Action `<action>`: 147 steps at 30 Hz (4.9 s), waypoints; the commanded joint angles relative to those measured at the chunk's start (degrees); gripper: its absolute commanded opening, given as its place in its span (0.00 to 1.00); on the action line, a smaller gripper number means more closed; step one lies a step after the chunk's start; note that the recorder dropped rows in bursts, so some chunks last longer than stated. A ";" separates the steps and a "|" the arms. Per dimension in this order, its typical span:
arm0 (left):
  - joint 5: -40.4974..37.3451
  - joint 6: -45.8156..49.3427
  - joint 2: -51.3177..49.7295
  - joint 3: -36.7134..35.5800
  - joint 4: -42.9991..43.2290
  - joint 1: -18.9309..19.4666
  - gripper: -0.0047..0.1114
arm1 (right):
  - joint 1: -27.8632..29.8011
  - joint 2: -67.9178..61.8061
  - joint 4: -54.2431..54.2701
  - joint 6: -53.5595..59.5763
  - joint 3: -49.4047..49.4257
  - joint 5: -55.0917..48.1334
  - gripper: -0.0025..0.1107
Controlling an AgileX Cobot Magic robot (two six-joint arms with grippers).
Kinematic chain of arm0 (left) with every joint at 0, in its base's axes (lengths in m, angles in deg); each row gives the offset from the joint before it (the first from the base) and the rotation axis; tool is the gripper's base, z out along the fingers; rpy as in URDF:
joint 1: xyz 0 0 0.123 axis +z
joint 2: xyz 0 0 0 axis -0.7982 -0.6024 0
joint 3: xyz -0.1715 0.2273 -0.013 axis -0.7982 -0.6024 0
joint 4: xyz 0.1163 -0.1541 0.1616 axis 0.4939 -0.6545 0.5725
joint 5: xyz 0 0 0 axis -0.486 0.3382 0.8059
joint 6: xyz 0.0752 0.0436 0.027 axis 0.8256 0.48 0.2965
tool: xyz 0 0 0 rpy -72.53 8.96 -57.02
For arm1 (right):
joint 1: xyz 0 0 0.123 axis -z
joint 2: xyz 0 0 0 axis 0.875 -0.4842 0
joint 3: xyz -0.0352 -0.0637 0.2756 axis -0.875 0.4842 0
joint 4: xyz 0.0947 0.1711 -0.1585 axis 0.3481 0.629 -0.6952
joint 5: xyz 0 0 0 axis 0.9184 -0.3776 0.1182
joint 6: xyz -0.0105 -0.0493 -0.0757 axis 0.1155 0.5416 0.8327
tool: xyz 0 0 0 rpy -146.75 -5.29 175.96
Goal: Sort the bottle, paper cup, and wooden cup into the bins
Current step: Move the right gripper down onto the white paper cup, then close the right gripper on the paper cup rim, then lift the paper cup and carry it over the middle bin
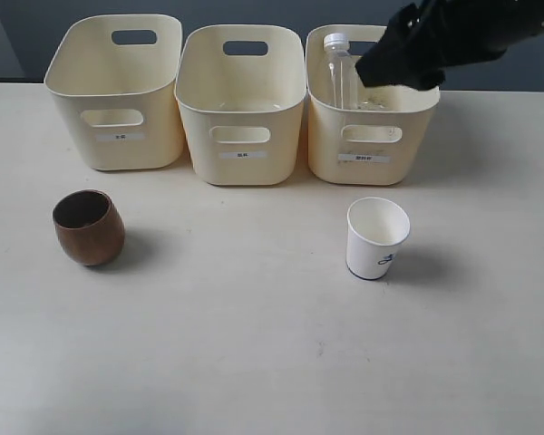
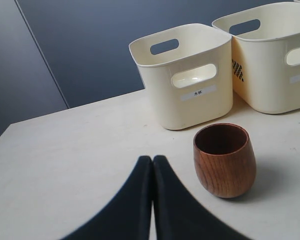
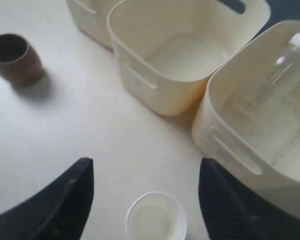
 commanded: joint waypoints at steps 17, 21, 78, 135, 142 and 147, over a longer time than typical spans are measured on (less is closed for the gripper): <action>0.24 -0.11 0.28 -0.07 0.17 0.18 0.04 | -10.32 -2.95 -8.39 -6.74 0.29 -13.70 0.54; 0.24 -0.11 0.28 -0.07 0.17 0.18 0.04 | -12.91 -5.96 -12.38 -8.98 0.29 -15.63 0.54; 0.24 -0.11 0.28 -0.07 0.17 0.18 0.04 | -13.17 -25.52 -16.48 -13.87 0.03 -17.70 0.51; 0.24 -0.11 0.28 -0.07 0.17 0.18 0.04 | -13.17 -21.69 -29.45 -15.87 -2.57 -6.56 0.02; 0.14 -0.11 0.28 -0.07 0.17 0.18 0.04 | -13.17 -10.61 -28.75 -15.87 -6.29 -2.23 0.02; 0.25 -0.11 0.28 -0.07 0.17 0.18 0.04 | -13.17 -9.96 -28.75 -15.87 -10.46 5.39 0.02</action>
